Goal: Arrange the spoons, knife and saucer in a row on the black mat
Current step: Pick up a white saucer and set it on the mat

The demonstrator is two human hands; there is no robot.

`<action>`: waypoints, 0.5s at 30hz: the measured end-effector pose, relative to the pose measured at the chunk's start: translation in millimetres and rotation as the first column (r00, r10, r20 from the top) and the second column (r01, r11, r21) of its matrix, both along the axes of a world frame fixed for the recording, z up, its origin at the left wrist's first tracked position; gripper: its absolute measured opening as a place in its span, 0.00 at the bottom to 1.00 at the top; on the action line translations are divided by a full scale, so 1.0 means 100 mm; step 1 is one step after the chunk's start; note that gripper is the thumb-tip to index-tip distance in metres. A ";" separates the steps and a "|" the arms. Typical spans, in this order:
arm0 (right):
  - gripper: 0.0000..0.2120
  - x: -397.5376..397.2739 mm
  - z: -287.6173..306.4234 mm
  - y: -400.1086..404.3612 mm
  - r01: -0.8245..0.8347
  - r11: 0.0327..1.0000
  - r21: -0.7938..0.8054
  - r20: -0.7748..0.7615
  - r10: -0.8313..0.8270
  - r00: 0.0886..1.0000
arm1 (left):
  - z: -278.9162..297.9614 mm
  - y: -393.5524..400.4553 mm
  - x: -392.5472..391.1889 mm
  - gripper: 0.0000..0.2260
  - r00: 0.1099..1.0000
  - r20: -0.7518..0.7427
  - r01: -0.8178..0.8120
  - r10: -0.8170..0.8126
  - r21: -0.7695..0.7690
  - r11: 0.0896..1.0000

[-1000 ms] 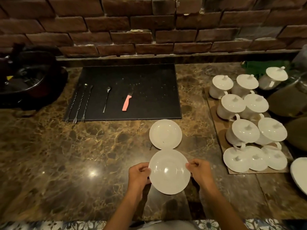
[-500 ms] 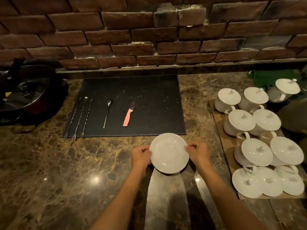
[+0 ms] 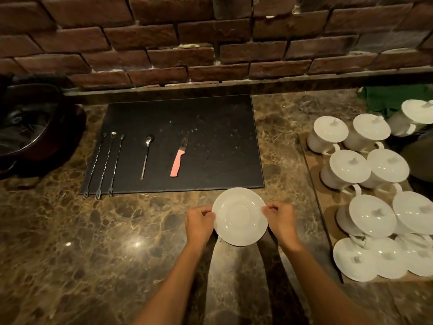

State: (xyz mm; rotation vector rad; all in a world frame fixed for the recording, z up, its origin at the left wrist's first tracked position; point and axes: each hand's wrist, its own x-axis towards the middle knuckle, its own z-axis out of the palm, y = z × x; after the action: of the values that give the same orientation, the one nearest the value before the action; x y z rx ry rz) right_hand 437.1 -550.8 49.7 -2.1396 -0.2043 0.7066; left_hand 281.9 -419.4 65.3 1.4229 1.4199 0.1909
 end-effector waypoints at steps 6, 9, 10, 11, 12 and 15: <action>0.12 -0.04 -0.09 -0.03 0.011 1.000 -0.003 -0.143 -0.011 0.990 | 0.04 -0.06 -0.01 0.18 0.994 0.090 -0.048 0.062 -0.149 0.988; 0.13 -0.04 -0.10 -0.02 0.030 0.999 -0.013 -0.142 -0.032 0.989 | 0.07 -0.07 0.00 0.19 0.992 0.101 -0.060 0.077 -0.164 0.985; 0.13 -0.04 -0.10 -0.02 0.041 0.999 -0.014 -0.140 -0.043 0.989 | 0.07 -0.07 0.00 0.20 0.992 0.092 -0.068 0.084 -0.166 0.984; 0.13 -0.03 -0.10 -0.01 0.053 0.999 -0.009 -0.138 -0.054 0.989 | 0.08 -0.06 0.01 0.20 0.992 0.084 -0.074 0.089 -0.168 0.983; 0.13 -0.02 -0.09 0.01 0.063 0.998 0.003 -0.135 -0.062 0.989 | 0.10 -0.04 0.02 0.19 0.993 0.082 -0.075 0.090 -0.166 0.983; 0.13 0.10 0.01 0.13 0.058 0.996 0.068 -0.099 -0.051 0.994 | 0.16 0.08 0.14 0.13 0.992 0.101 -0.064 0.079 -0.142 0.988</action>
State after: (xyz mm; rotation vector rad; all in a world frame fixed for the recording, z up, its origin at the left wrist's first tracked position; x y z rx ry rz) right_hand 447.0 -538.1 50.9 -2.0301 -0.1169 0.7588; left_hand 295.9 -411.3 81.3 1.2310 1.3705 0.2071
